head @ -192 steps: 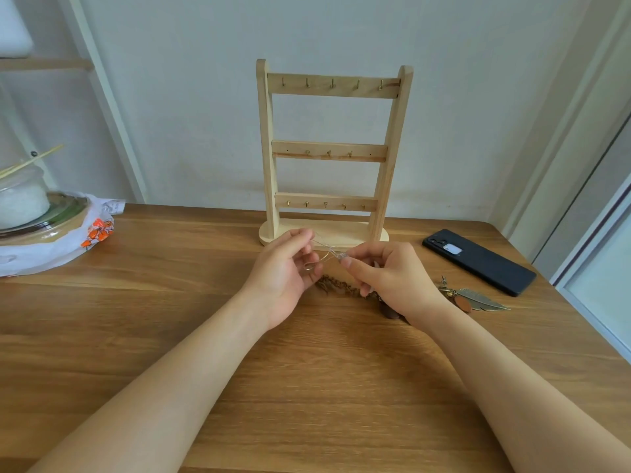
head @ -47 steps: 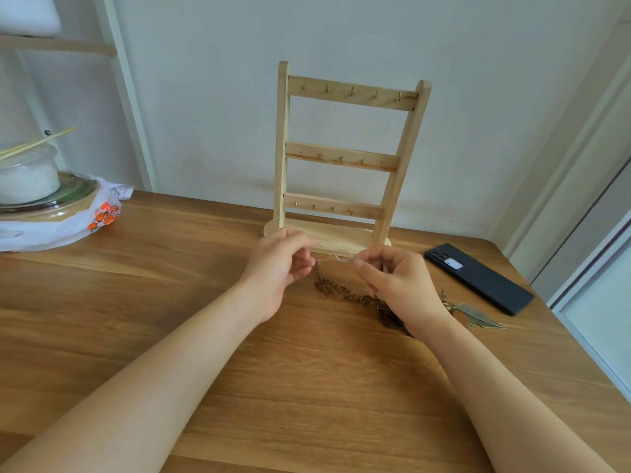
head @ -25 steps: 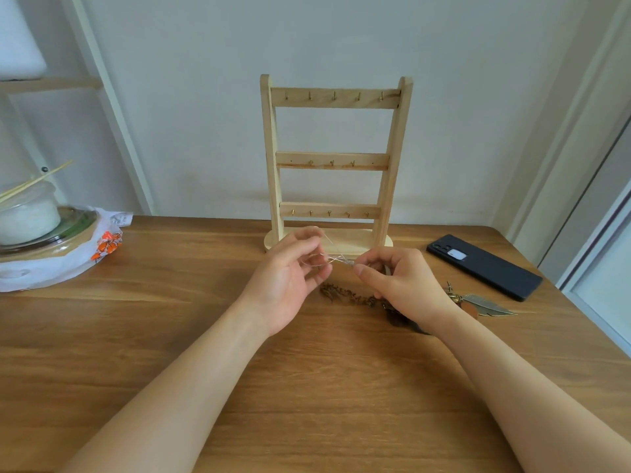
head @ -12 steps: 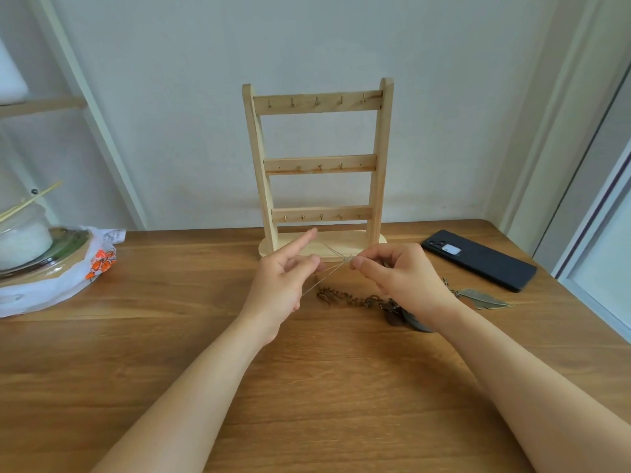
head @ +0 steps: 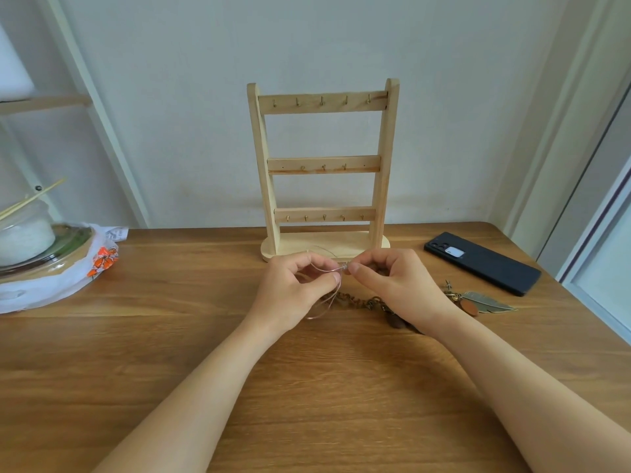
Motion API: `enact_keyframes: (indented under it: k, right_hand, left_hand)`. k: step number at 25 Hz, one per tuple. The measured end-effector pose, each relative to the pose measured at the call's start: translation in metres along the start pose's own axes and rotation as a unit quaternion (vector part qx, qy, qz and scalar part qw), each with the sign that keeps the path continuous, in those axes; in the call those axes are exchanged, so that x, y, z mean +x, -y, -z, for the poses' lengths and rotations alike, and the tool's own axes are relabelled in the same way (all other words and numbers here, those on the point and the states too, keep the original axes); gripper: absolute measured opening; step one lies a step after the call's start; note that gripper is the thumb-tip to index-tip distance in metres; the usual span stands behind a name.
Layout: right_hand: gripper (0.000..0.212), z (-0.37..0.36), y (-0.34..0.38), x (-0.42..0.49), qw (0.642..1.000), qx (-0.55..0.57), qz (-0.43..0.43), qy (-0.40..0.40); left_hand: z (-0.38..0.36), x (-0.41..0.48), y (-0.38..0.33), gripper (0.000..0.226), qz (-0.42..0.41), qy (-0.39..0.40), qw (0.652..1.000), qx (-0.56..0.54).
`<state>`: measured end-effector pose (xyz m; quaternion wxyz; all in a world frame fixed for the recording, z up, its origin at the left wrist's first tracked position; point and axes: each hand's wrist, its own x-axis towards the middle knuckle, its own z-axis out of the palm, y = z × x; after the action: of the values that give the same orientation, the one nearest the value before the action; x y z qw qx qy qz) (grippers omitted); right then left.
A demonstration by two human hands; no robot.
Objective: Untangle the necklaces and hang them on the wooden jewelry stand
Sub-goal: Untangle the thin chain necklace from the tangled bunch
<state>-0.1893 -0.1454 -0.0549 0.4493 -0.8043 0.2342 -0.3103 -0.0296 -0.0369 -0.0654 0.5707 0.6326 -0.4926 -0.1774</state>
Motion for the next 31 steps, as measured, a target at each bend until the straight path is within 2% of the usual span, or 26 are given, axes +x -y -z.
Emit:
enact_keyframes:
  k: [10,17,22,27,31]
  right_hand:
    - [0.015,-0.004,-0.004,0.003,0.997,-0.070,0.017,0.000]
    - [0.013,-0.002,-0.001,0.000,0.999,-0.043,0.015,0.024]
    - [0.012,-0.004,0.001,0.000,0.999,-0.030,0.026,0.020]
    - [0.006,-0.008,0.001,-0.001,0.996,0.057,0.034,0.054]
    - [0.008,-0.008,0.007,-0.002,0.994,0.069,0.039,0.073]
  left_hand:
    - [0.001,0.000,-0.001,0.006,-0.025,0.025,0.999,0.006]
    - [0.002,0.000,-0.003,0.017,-0.009,0.059,0.998,0.023]
    - [-0.001,0.000,-0.004,0.013,0.026,0.064,0.993,-0.098]
    - [-0.006,0.002,-0.001,0.016,0.106,0.048,0.959,-0.257]
    - [-0.005,0.003,-0.004,0.013,0.156,0.110,0.928,-0.319]
